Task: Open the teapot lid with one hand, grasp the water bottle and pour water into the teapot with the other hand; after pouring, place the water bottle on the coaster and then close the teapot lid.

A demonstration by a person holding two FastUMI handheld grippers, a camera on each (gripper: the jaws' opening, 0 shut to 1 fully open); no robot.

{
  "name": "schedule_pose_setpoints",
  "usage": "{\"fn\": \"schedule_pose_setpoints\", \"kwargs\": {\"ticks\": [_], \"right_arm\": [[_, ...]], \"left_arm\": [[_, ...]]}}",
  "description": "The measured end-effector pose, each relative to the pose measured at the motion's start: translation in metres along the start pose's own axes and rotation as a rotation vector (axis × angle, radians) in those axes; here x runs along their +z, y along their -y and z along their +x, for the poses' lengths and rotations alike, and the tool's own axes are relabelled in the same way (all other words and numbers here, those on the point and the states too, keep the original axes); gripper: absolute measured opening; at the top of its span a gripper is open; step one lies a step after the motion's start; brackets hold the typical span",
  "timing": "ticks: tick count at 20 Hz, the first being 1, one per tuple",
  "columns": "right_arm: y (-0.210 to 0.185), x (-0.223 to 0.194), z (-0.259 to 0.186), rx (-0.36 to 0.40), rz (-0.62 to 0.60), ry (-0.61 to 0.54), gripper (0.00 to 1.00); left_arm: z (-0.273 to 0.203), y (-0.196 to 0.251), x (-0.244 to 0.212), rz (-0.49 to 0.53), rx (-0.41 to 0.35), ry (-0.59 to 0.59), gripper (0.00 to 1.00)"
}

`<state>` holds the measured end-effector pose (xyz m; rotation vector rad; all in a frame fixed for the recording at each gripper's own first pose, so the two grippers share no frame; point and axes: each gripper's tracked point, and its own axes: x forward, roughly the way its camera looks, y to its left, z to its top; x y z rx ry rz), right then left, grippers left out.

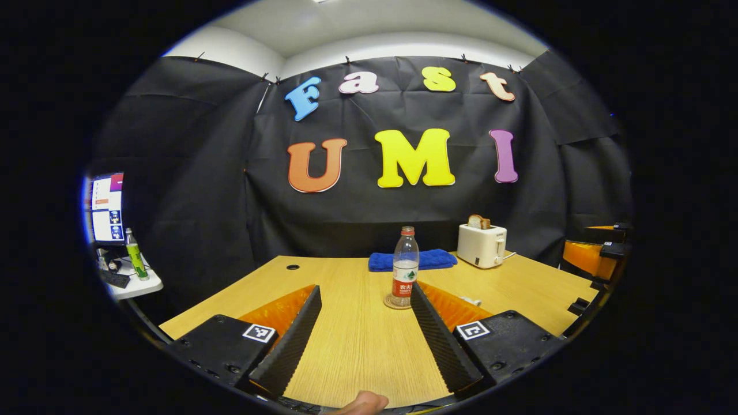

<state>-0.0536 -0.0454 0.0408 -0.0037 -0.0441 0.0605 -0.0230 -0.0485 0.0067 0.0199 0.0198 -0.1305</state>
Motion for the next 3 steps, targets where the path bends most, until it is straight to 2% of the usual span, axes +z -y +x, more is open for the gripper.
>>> {"fn": "schedule_pose_setpoints", "kwargs": {"ticks": [1, 3], "right_arm": [[-0.0056, -0.0008, -0.0011, 0.025, 0.015, -0.005, 0.98], [-0.0096, -0.0049, 0.0, 0.045, 0.016, -0.019, 0.96]], "left_arm": [[0.0006, -0.0023, 0.0026, 0.005, 0.012, 0.009, 0.98], [0.0008, -0.0048, 0.0057, 0.03, 0.033, 0.032, 0.98]]}}
